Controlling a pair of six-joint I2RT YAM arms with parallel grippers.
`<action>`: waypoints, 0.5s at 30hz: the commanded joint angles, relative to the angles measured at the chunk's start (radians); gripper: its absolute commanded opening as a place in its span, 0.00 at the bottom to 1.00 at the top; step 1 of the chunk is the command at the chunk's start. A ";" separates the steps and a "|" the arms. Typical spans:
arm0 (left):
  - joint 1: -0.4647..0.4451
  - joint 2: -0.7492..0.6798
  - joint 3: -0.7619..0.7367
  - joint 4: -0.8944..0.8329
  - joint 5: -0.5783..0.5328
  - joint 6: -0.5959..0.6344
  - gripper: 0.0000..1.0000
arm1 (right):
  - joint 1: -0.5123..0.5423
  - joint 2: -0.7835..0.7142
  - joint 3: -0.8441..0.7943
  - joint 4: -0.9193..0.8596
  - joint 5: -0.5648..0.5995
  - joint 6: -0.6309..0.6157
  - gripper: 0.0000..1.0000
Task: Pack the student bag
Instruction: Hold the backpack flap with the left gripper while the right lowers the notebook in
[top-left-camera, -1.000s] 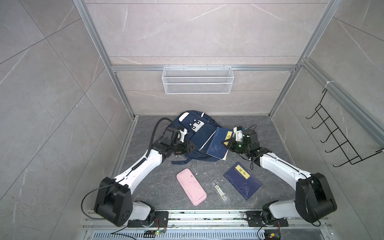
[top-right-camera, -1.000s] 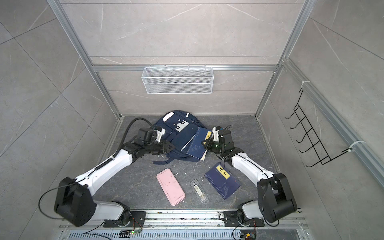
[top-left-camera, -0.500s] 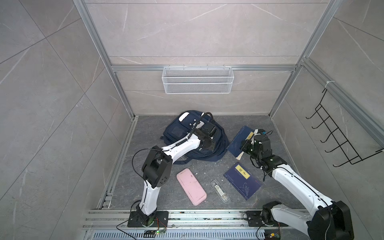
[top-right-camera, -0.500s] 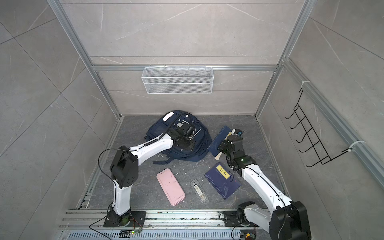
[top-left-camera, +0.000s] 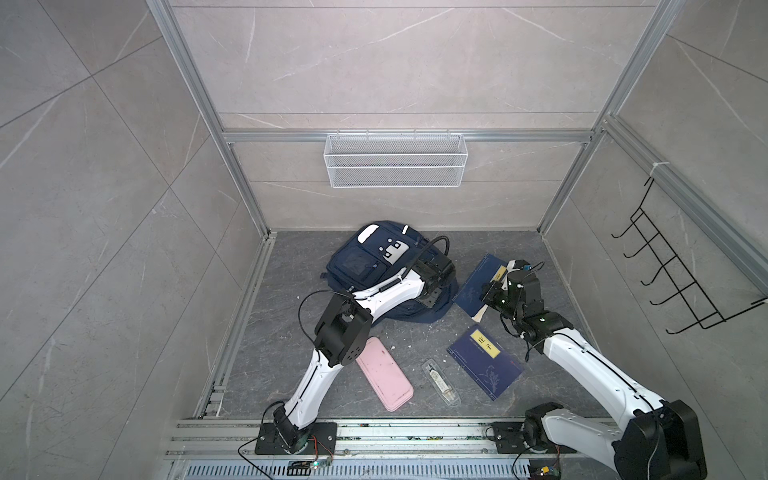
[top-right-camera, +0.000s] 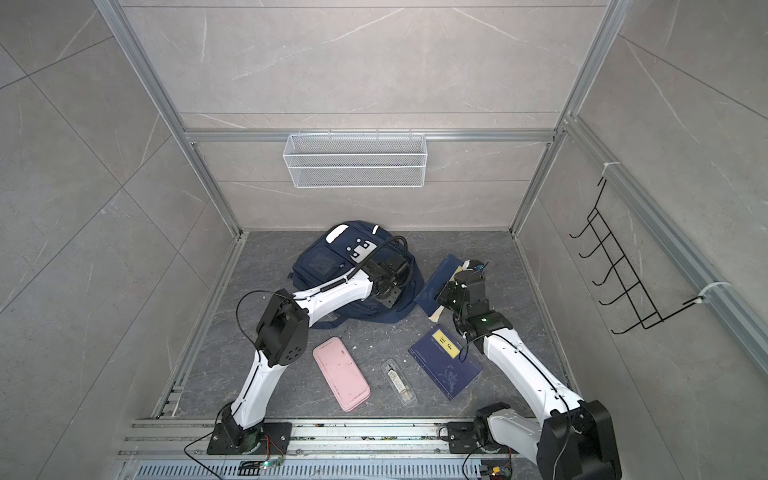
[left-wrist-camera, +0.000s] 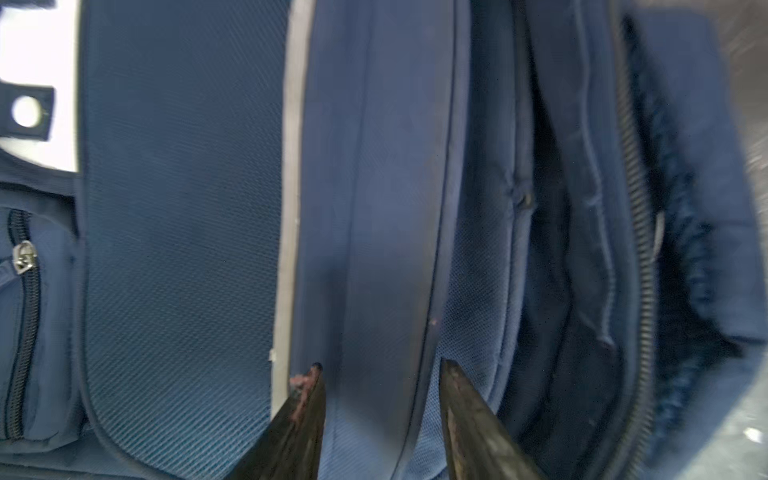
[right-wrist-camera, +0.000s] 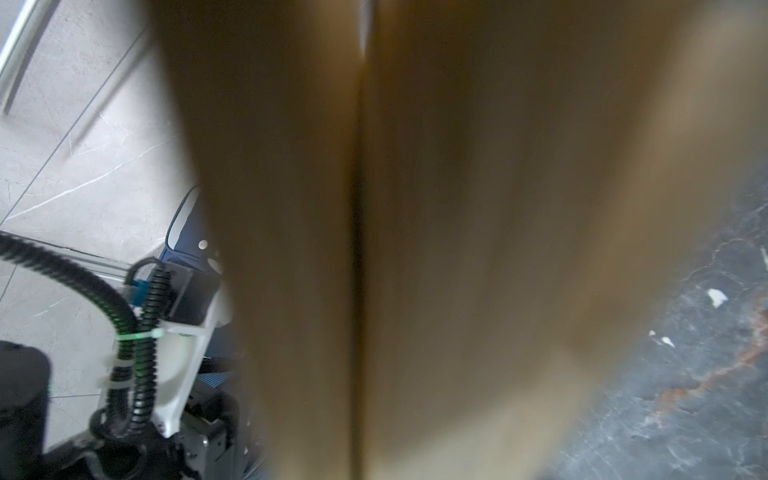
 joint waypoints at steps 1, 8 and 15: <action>-0.003 0.009 0.034 -0.033 -0.059 0.037 0.48 | -0.003 0.008 -0.005 0.053 -0.023 0.014 0.00; -0.002 0.007 0.051 -0.059 -0.116 0.046 0.08 | -0.003 0.022 -0.007 0.069 -0.038 0.013 0.00; 0.010 -0.136 0.049 -0.075 -0.216 0.081 0.00 | -0.002 0.022 -0.015 0.103 -0.079 0.015 0.00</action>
